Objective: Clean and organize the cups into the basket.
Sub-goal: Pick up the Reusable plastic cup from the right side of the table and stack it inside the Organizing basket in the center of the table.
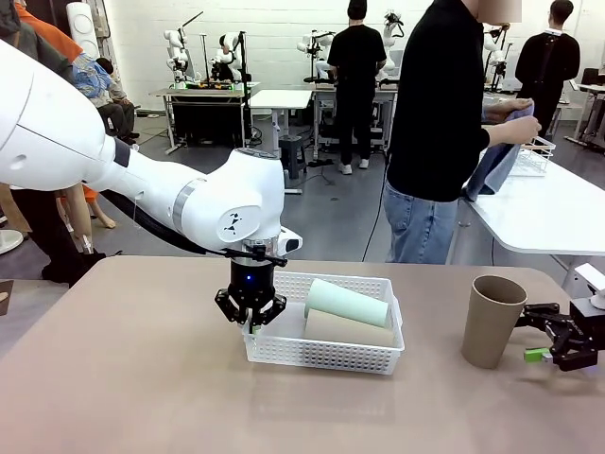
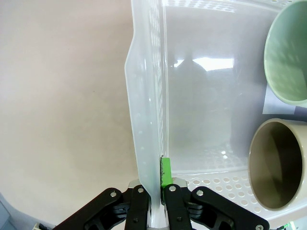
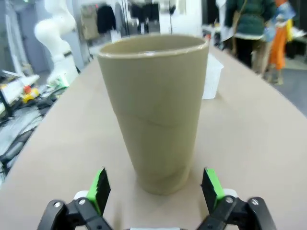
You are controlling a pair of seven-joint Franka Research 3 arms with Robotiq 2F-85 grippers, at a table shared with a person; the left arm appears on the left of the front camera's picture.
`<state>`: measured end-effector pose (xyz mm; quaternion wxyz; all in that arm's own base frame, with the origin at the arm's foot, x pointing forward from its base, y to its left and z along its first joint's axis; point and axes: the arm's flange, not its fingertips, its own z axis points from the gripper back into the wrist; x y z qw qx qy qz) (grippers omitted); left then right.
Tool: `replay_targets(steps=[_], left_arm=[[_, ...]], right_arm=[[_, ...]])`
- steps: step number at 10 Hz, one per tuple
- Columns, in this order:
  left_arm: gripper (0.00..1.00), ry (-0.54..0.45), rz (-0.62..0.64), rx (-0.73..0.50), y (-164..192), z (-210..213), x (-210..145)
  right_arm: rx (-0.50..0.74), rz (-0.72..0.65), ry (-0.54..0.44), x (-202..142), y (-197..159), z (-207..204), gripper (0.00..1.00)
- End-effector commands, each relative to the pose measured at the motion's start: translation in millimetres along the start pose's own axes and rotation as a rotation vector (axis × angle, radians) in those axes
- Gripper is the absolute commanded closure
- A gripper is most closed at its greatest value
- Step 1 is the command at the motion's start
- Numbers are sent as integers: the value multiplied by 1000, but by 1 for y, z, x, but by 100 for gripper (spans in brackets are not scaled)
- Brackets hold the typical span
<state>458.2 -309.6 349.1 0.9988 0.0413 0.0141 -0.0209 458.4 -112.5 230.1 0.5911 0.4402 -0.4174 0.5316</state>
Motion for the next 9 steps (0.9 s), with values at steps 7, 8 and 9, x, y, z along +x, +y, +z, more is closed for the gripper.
replay_targets(steps=[7, 8, 9], left_arm=[[100, 0, -8, 11, 1, -4, -1], [100, 0, -8, 11, 1, -4, -1], [100, 0, -8, 11, 1, -4, -1]], right_arm=[[-41, 13, -1, -5, -8, -32, 0], [-33, 18, 1, -4, -8, -38, 0], [-27, 20, 0, -3, -7, -43, 0]])
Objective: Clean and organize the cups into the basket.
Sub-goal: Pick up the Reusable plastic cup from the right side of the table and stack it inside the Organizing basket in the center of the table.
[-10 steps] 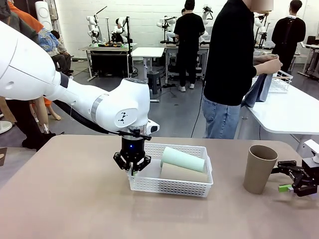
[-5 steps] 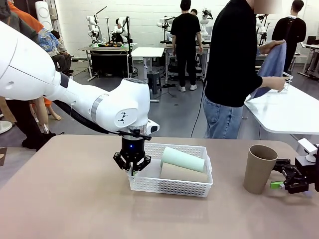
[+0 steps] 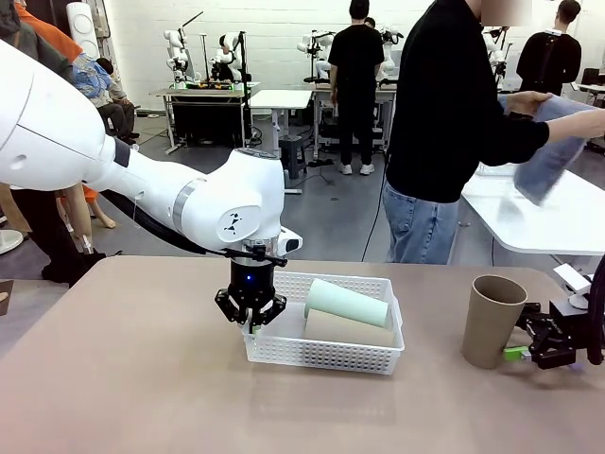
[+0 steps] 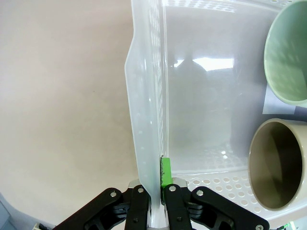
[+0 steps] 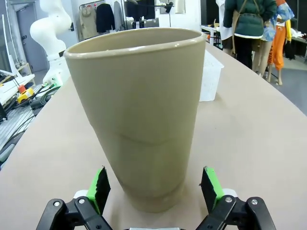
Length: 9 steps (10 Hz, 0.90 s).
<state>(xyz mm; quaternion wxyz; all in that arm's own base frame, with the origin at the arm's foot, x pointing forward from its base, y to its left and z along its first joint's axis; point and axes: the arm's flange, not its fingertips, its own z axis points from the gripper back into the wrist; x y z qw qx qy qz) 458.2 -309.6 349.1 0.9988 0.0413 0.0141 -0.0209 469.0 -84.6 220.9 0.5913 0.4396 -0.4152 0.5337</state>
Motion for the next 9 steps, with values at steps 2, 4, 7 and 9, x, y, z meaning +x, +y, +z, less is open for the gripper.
replay_targets(steps=[2, 4, 7, 9], left_arm=[[100, 0, -8, 11, 1, -4, -1], [100, 0, -8, 11, 1, -4, -1], [100, 0, -8, 11, 1, -4, -1], [100, 0, -8, 11, 1, -4, -1]], right_arm=[[-21, 31, -8, 0, 2, -26, 0], [1, 48, -16, 2, 3, -38, 0], [49, 72, -42, 3, 6, -44, 9], [60, 84, -38, 2, 6, -42, 69]])
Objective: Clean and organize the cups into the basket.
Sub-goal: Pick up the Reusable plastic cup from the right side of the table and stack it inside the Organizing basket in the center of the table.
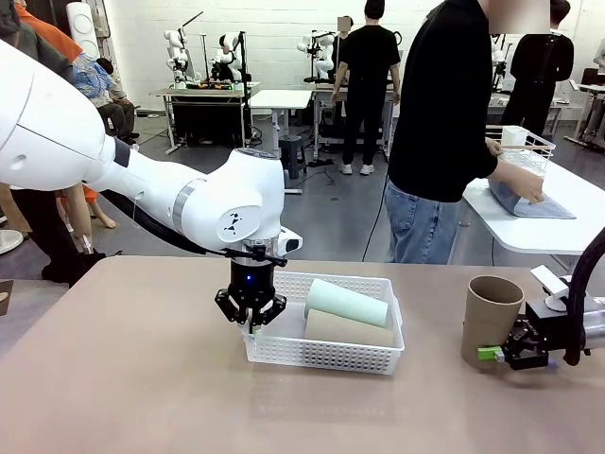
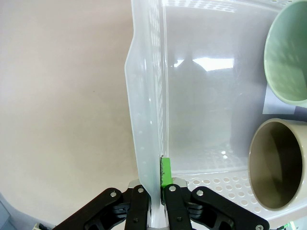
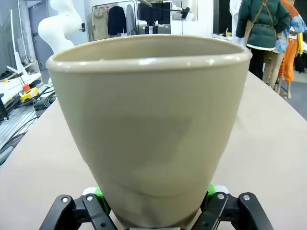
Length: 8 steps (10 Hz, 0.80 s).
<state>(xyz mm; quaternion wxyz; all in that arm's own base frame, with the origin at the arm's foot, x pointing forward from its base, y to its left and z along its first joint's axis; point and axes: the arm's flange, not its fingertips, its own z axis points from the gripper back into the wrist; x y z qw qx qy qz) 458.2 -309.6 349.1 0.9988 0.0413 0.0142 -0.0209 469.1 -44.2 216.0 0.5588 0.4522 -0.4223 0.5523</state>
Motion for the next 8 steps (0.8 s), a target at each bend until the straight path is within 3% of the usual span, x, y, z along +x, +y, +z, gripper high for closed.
replay_targets(steps=[1, 3, 4, 5, 8], left_arm=[[100, 0, -8, 11, 1, -4, -1], [100, 0, -8, 11, 1, -4, -1], [100, 0, -8, 11, 1, -4, -1], [100, 0, -8, 11, 1, -4, -1], [100, 0, -8, 11, 1, -4, -1]], right_arm=[[11, 33, -3, -5, 5, -2, 100], [13, 31, 3, -5, 6, -1, 100], [11, 21, 15, 5, 14, -3, 81], [-27, 13, 34, 32, 27, -6, 73], [-37, -9, 90, 139, 74, -21, 73]])
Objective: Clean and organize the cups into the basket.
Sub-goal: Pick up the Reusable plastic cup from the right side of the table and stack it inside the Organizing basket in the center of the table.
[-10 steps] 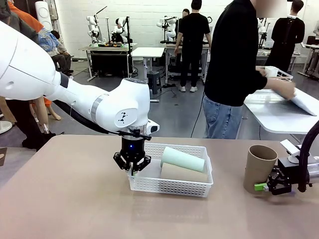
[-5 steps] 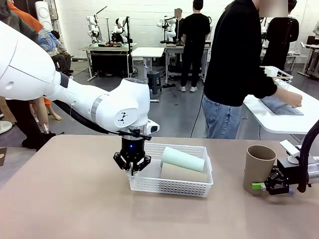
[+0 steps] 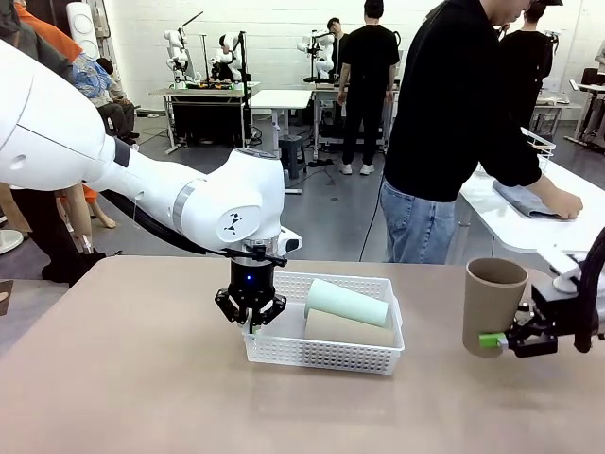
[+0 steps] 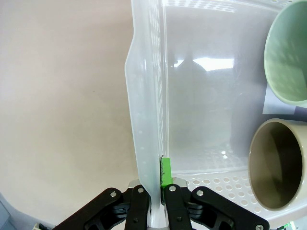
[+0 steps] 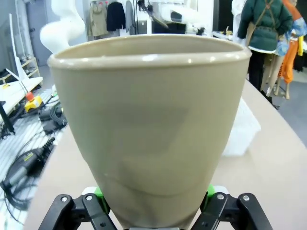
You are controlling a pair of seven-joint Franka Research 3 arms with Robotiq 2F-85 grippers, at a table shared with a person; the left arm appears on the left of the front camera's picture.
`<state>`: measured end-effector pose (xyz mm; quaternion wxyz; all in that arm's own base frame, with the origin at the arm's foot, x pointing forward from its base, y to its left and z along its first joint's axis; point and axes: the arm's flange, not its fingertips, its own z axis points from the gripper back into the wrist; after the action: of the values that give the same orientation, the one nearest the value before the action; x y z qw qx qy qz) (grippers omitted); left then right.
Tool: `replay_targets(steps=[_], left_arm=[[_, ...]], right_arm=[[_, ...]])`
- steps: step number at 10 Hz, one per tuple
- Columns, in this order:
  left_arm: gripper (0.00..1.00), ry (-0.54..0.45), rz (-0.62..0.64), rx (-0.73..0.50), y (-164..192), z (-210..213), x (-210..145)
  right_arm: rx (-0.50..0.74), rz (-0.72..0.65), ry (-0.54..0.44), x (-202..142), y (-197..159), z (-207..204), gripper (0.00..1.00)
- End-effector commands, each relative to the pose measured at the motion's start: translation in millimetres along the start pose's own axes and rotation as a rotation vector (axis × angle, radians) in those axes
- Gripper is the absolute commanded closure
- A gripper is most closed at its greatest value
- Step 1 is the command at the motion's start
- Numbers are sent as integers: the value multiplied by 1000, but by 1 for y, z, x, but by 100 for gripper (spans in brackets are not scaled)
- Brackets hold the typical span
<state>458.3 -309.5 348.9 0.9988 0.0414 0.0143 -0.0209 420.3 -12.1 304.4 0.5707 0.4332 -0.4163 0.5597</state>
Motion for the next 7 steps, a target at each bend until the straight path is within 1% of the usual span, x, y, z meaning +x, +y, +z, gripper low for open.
replay_targets(steps=[1, 2, 3, 4, 5, 6, 7], left_arm=[[100, -1, -8, 11, 1, -4, -1], [100, -1, -8, 11, 1, -4, -1], [100, -1, -8, 11, 1, -4, -1], [100, -1, -8, 11, 1, -4, -1], [100, -1, -8, 11, 1, -4, -1], [100, -1, -8, 11, 1, -4, -1], [100, -1, -8, 11, 1, -4, -1]], right_arm=[[-2, -12, 35, 77, 33, -10, 73], [9, 5, 26, 98, 43, -14, 73], [17, 27, 18, 111, 52, -18, 73], [19, 32, 16, 117, 57, -20, 73], [-4, 2, 26, 113, 57, -18, 73], [19, 48, 27, 123, 52, -13, 73], [19, 48, 27, 123, 52, -13, 73]])
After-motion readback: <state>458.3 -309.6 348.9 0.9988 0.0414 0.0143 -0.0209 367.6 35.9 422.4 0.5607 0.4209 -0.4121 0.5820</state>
